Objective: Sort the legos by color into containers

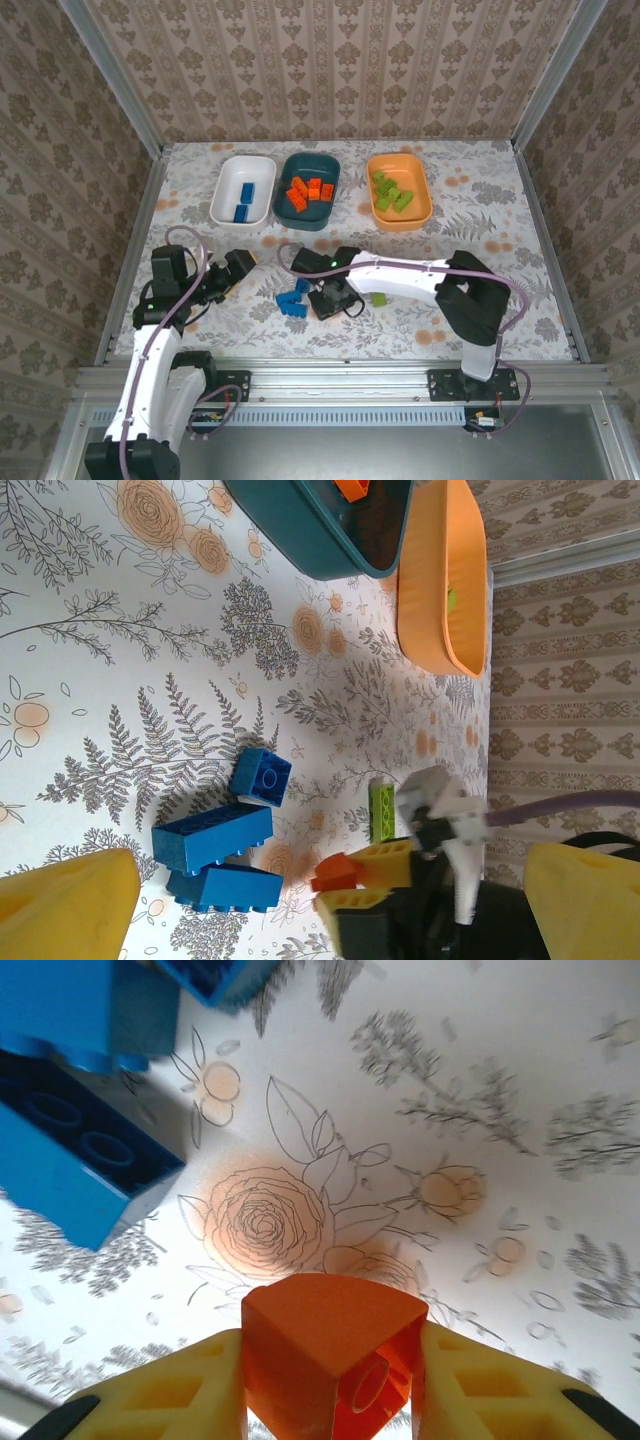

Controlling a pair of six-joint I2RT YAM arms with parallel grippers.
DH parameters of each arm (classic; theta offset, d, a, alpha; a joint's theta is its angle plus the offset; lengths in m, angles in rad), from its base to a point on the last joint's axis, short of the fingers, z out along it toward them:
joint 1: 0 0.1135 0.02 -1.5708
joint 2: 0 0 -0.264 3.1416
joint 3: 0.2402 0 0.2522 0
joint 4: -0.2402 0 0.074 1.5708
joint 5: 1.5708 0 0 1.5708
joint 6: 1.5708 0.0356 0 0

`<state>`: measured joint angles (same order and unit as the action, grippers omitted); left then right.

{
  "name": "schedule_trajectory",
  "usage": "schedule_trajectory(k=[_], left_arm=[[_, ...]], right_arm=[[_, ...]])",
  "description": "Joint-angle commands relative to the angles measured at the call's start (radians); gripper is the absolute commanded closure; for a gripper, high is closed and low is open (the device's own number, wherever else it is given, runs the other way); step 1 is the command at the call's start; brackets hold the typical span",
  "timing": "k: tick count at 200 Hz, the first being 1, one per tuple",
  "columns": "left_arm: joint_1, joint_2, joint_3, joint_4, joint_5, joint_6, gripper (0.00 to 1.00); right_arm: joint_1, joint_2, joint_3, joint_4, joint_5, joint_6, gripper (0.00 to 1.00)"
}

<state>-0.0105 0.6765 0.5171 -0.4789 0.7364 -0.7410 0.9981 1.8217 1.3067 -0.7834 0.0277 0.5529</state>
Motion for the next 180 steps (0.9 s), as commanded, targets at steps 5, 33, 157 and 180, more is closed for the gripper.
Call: schedule_trajectory(k=[5, 33, 157, 180], left_arm=[[0.01, -0.011, -0.012, 0.002, 0.022, 0.006, 0.0], [0.013, -0.005, -0.015, 0.002, 0.029, 0.015, 0.0], [0.02, 0.016, -0.014, -0.025, 0.061, 0.049, 0.0], [0.024, 0.021, -0.016, -0.03, 0.06, 0.055, 0.0]], right_arm=[[-0.057, -0.114, 0.074, -0.059, 0.016, -0.026, 0.6], [-0.153, -0.164, 0.162, -0.08, -0.016, -0.073, 0.59], [-0.436, 0.338, 0.877, -0.017, -0.201, -0.129, 0.58], [-0.449, 0.467, 1.016, -0.035, -0.195, -0.13, 0.58]])
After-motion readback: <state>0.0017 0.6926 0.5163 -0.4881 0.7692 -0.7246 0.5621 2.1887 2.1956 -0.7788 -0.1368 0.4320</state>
